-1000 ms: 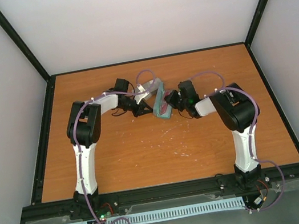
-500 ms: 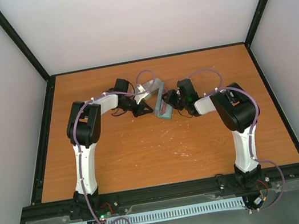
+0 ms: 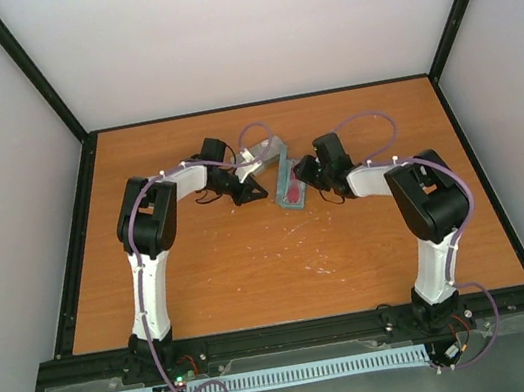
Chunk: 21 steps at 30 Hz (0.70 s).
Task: Organize the sunglasses
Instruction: Place the sunglasses in the sunglasses case.
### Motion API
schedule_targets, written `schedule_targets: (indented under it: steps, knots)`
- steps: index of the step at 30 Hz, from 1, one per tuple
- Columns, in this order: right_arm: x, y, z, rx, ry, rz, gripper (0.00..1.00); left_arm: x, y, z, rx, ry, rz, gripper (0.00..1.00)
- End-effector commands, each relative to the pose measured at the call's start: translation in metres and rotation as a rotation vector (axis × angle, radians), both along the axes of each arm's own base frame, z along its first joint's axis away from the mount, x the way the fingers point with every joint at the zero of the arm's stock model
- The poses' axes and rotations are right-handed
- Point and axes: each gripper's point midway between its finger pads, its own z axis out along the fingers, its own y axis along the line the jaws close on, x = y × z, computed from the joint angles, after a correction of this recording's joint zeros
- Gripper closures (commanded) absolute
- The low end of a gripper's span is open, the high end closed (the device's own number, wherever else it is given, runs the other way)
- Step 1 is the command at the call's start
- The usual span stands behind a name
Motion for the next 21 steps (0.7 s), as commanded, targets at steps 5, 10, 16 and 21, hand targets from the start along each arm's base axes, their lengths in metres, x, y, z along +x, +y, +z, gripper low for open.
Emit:
schedule_targets:
  steps: [5, 10, 16, 21]
  knots:
    - [0.004, -0.014, 0.019, -0.055, -0.033, -0.031, 0.75, -0.002, -0.006, 0.009, -0.015, -0.025, -0.016, 0.93]
    - [0.000, -0.019, 0.016, -0.064, -0.026, -0.052, 0.90, 0.001, -0.010, 0.019, -0.026, -0.042, -0.016, 0.93]
    - [-0.010, -0.050, 0.003, -0.120, 0.022, -0.131, 0.94, 0.014, -0.018, 0.044, -0.051, -0.084, -0.010, 0.93]
    - [-0.011, -0.048, -0.017, -0.126, 0.081, -0.108, 0.95, 0.024, -0.026, 0.063, -0.068, -0.114, -0.013, 0.94]
